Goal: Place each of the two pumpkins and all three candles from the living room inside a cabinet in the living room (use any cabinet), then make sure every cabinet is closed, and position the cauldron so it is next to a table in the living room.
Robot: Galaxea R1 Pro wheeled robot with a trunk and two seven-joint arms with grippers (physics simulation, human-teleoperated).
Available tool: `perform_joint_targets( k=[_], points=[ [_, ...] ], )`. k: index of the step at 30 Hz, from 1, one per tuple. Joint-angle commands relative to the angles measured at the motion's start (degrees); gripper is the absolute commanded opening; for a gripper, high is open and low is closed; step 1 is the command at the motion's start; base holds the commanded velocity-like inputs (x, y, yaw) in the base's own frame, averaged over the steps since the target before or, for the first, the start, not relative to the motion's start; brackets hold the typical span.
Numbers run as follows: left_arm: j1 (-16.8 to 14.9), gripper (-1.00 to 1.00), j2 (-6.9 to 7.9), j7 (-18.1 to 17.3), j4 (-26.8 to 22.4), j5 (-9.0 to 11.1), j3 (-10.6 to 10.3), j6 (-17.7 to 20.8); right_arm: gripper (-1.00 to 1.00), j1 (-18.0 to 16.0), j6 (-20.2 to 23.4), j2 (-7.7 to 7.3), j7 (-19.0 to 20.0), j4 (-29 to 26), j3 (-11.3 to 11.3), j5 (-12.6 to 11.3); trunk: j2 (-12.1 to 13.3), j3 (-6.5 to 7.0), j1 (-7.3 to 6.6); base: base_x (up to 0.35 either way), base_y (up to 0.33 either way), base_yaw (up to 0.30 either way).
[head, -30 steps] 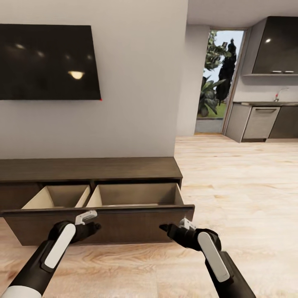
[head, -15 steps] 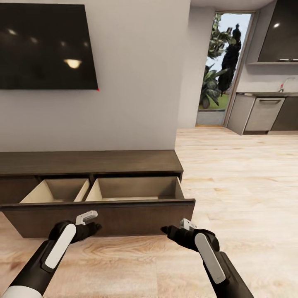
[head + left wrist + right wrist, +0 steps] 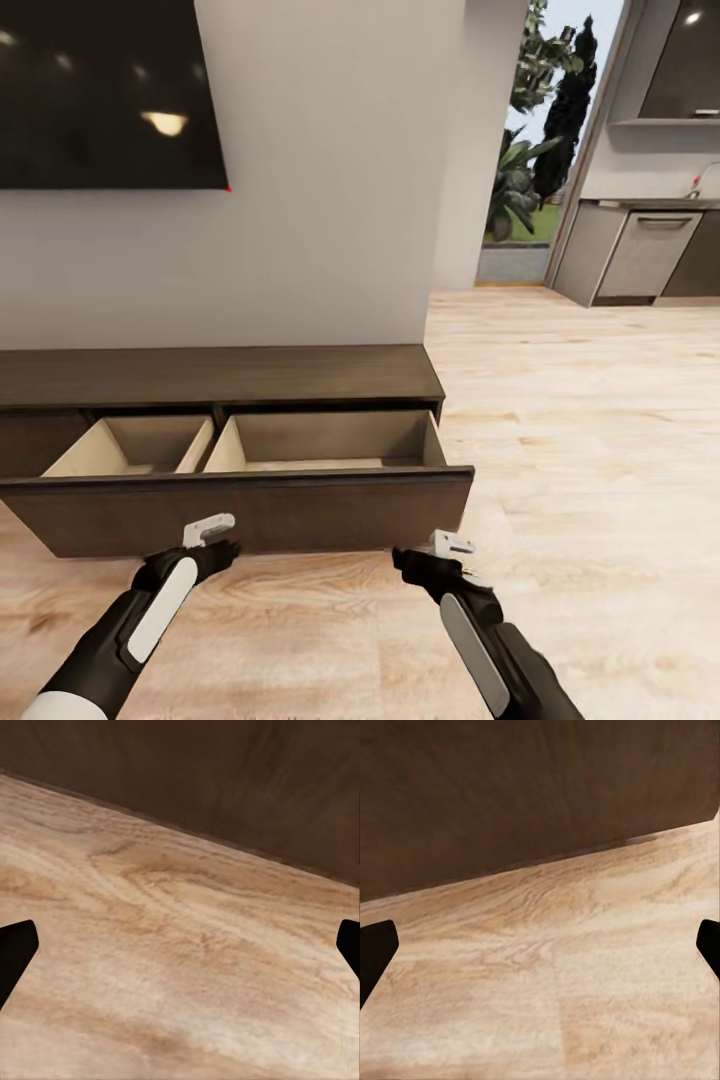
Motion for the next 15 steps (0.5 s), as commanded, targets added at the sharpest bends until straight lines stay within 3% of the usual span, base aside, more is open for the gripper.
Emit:
perform_joint_targets(
  k=[1,4,8,11,15],
  points=[
    [0.0,1.00,-0.06,0.5,0.2,0.2,-0.3,-0.8,1.00,0.0,-3.1,-0.01,-0.6,1.3,1.4,-0.1,0.0,-0.28,0.01,0.000,0.000,0.000],
    [0.0,1.00,-0.32,0.4,0.3,-0.2,-1.0,-1.9,1.00,0.0,-10.2,-0.01,-0.6,4.3,3.1,0.2,-0.1,-0.95,0.09,0.000,0.000,0.000],
    [0.0,1.00,-0.36,0.4,0.4,-0.3,-4.5,-7.2,1.00,0.0,-17.5,-0.01,-0.7,7.0,5.7,1.1,-0.1,-1.83,0.19,0.000,0.000,0.000],
    [0.0,1.00,-0.33,0.3,1.1,-0.3,-6.2,-11.2,1.00,0.0,-25.2,0.05,-0.7,9.8,8.1,4.8,-0.2,-2.50,0.27,0.000,0.000,0.000],
    [0.0,1.00,-0.28,0.2,1.2,-0.4,-6.5,-11.9,1.00,0.0,-29.6,0.07,-0.9,11.2,9.4,8.4,-0.2,-3.39,0.37,0.000,0.000,0.000]
  ],
)
